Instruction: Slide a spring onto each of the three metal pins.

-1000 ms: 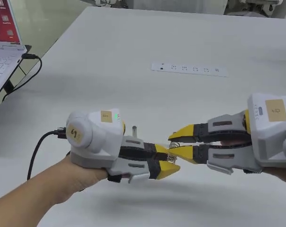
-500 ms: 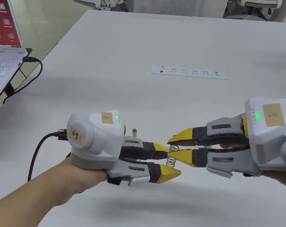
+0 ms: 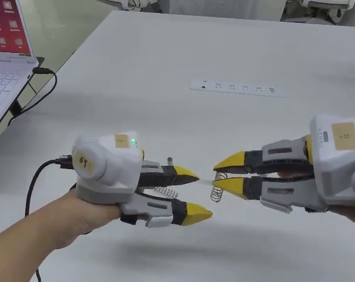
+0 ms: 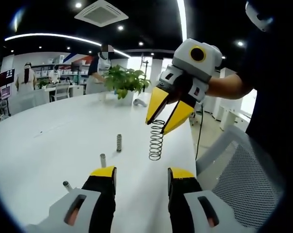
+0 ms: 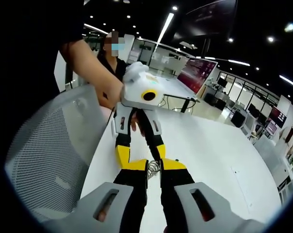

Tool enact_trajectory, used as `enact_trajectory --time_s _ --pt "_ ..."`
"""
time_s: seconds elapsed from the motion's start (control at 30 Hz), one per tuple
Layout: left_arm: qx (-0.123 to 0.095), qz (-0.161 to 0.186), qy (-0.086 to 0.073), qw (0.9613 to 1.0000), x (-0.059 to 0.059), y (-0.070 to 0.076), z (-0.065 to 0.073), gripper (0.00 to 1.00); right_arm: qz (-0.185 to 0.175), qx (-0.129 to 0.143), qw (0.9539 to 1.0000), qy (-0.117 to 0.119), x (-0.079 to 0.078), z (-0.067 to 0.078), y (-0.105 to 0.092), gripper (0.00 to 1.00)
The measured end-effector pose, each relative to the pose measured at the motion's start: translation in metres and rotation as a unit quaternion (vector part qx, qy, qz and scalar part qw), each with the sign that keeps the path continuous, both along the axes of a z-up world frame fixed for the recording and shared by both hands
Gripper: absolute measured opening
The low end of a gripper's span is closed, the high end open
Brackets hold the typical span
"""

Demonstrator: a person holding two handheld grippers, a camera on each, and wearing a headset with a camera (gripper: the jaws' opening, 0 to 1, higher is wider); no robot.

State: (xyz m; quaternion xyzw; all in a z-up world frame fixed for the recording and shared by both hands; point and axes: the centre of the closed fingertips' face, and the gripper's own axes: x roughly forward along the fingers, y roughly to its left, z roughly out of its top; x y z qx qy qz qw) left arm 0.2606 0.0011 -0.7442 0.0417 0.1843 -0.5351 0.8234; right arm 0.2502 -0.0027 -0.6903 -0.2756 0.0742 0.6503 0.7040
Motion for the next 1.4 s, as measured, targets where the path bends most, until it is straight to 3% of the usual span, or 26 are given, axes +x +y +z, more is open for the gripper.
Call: enact_trajectory --time_s 0.33,0.63,0.9,1.07,1.4 --pt "0.017 0.055 -0.005 0.9983 0.008 0.038 -0.007 0.55 -0.004 -0.006 1.0 -0.005 0.004 -0.003 -0.001 0.07" --pt "0.047 0.099 -0.007 0.9939 0.012 0.072 -0.02 0.71 -0.011 -0.008 0.9999 -0.006 0.007 -0.004 -0.004 0.07" --pt "0.062 0.106 -0.001 0.9924 0.01 0.084 -0.03 0.88 -0.019 -0.01 0.9997 -0.009 0.01 -0.004 -0.007 0.07" --pt "0.057 0.114 0.003 0.9919 0.007 0.09 -0.032 0.97 -0.029 -0.011 0.9995 -0.009 0.017 -0.004 -0.011 0.07" --pt "0.058 0.128 0.01 0.99 0.005 0.102 -0.034 0.98 -0.045 -0.02 0.9987 -0.014 0.033 -0.009 -0.017 0.07"
